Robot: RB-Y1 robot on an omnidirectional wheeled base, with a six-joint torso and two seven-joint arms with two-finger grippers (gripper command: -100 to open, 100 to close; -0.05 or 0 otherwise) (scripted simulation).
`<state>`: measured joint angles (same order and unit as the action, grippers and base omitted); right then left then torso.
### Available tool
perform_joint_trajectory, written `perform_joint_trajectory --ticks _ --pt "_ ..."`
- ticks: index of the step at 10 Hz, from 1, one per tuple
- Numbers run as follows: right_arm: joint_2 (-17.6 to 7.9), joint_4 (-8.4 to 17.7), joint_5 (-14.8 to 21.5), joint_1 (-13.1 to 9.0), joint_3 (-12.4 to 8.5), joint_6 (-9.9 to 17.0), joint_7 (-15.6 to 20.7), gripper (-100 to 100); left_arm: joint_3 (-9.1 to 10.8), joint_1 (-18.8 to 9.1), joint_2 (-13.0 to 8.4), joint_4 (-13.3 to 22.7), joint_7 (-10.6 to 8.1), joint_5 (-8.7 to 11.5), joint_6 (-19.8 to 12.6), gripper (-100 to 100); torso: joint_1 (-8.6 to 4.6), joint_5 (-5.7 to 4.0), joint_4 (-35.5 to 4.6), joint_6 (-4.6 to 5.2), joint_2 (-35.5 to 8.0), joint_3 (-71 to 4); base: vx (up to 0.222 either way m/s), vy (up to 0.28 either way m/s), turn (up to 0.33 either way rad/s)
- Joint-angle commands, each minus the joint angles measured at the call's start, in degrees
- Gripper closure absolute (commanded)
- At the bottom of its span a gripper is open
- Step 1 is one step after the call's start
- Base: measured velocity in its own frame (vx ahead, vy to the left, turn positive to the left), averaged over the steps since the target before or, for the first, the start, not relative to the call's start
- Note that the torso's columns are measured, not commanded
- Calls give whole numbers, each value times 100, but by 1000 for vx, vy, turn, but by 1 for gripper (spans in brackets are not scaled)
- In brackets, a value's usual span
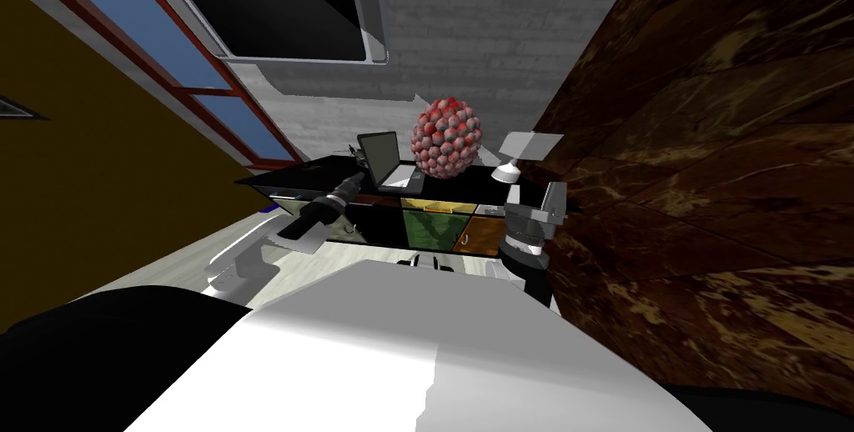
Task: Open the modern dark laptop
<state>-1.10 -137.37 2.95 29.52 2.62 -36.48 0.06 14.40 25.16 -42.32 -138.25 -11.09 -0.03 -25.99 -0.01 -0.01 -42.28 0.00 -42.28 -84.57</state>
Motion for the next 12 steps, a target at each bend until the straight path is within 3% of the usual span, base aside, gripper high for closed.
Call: perform_joint_trajectory --ticks 1,2,5,9,10,12 --pt "0 0 0 0 0 0 0 0 93 -46 -289 7 -105 42 -384 -100 1 1 0 -1 -1 1 27 19 -60" --pt "0 0 0 0 0 0 0 0 156 -53 -467 -7 -167 66 -533 -100 3 1 0 0 0 0 42 30 -112" --pt "0 0 0 0 0 0 0 0 216 -60 -638 -32 -226 88 -831 -100 -1 0 -1 0 -2 1 27 19 -35" --pt "0 0 0 0 0 0 0 0 419 -84 -1221 -271 -425 162 -1525 -100 5 2 1 0 4 -3 31 23 -67" --pt "0 0 0 0 0 0 0 0 419 -84 -1221 -271 -425 162 -1552 -100 0 -2 1 6 9 -7 20 18 -23" --pt "0 0 0 0 0 0 0 0 492 -94 -1438 -484 -497 189 -1813 -100 -10 -5 2 8 8 -7 20 16 -46"
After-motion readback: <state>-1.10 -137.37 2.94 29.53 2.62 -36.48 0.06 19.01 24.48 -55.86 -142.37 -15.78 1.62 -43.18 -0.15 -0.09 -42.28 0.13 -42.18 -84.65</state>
